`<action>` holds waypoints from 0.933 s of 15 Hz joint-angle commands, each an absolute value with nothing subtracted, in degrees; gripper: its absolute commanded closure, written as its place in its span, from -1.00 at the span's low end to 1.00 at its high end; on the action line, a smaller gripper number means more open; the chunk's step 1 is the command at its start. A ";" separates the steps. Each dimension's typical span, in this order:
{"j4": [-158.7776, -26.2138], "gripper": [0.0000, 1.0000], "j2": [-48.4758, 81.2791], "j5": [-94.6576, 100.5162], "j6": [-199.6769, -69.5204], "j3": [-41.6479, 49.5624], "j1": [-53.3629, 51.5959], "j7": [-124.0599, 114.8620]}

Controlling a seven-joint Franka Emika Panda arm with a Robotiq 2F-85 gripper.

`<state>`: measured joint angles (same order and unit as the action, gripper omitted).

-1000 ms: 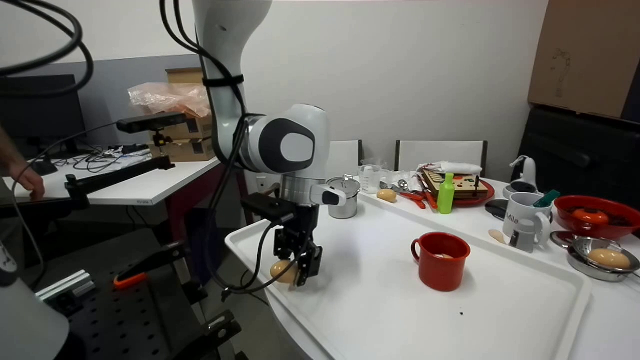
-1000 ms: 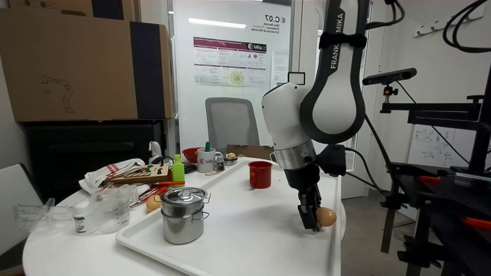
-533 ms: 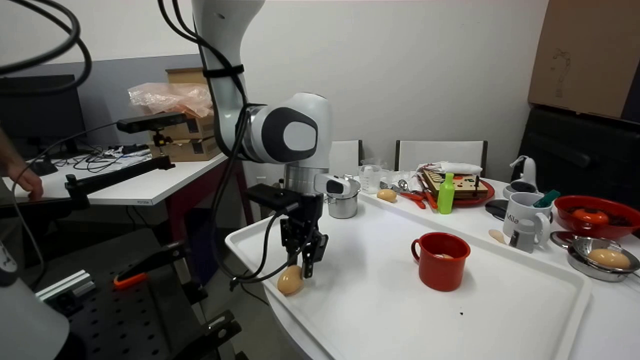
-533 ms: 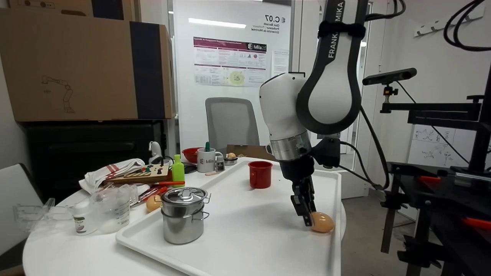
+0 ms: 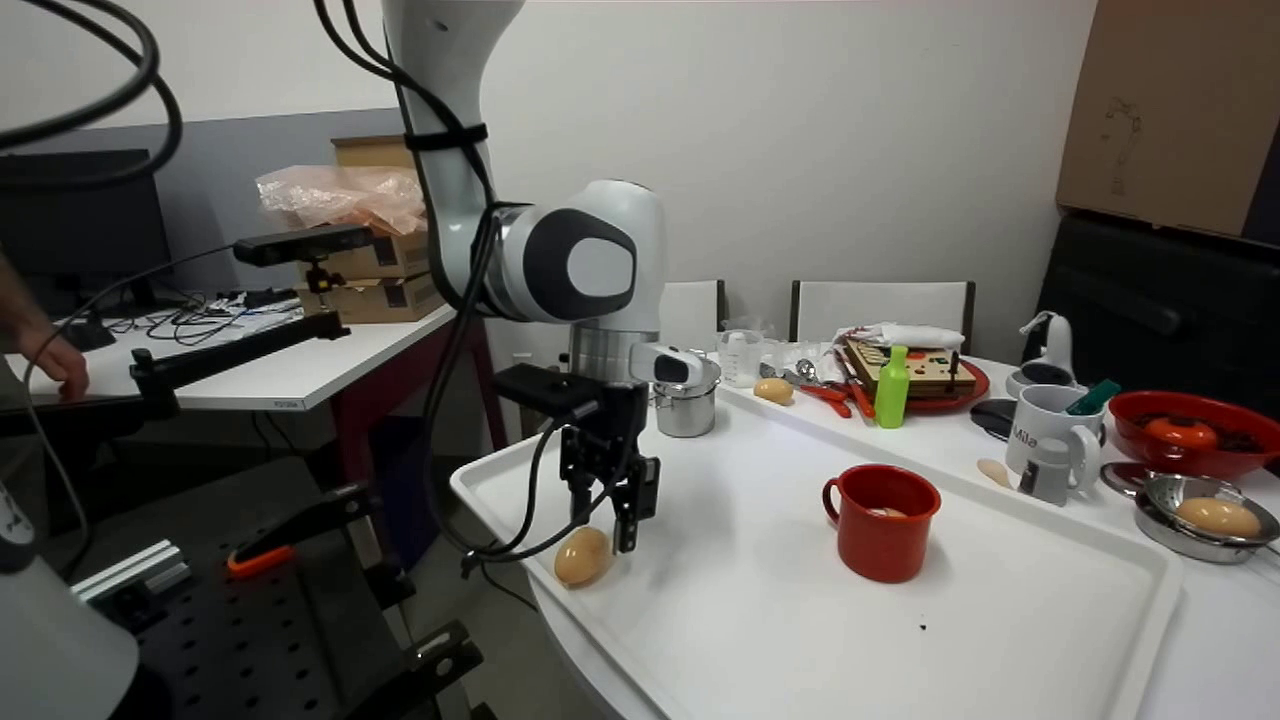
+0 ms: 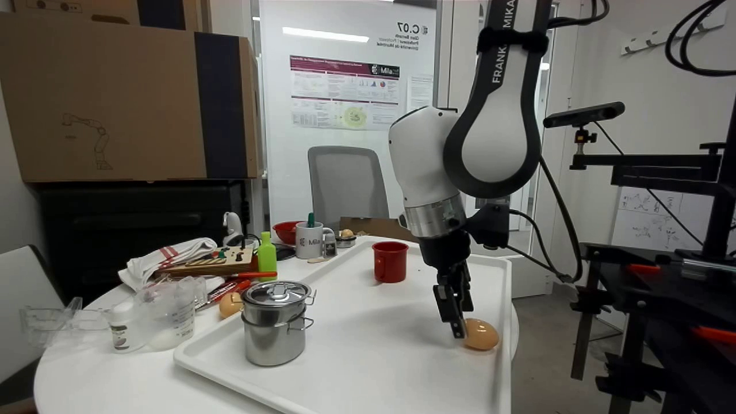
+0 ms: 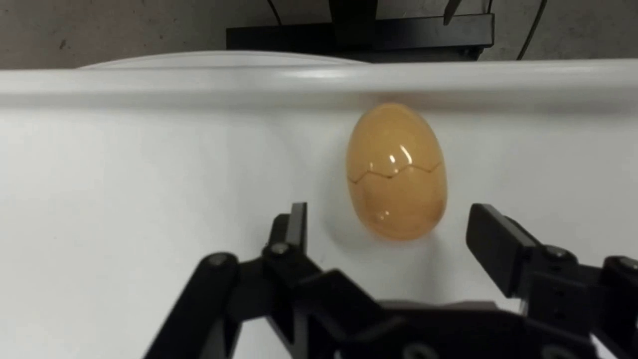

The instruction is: Put the egg in the mug

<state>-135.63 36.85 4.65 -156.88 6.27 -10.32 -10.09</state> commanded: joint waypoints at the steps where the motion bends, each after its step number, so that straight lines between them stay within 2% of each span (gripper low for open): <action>1: -137.48 -1.00 35.21 5.13 -156.58 6.80 -10.99 -11.44; 6: -138.95 -1.00 35.14 4.64 -157.39 6.33 -10.55 -11.35; 7: -139.17 -0.93 35.15 4.58 -157.43 6.27 -10.47 -11.31; 8: -139.30 -0.47 35.18 4.55 -157.40 6.25 -10.44 -11.29; 10: -139.49 -0.43 35.24 4.63 -157.31 6.32 -10.55 -11.33; 14: -139.63 0.17 35.23 4.76 -157.22 6.47 -10.70 -11.37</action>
<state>-138.14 36.75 4.60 -156.94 6.28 -10.31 -10.26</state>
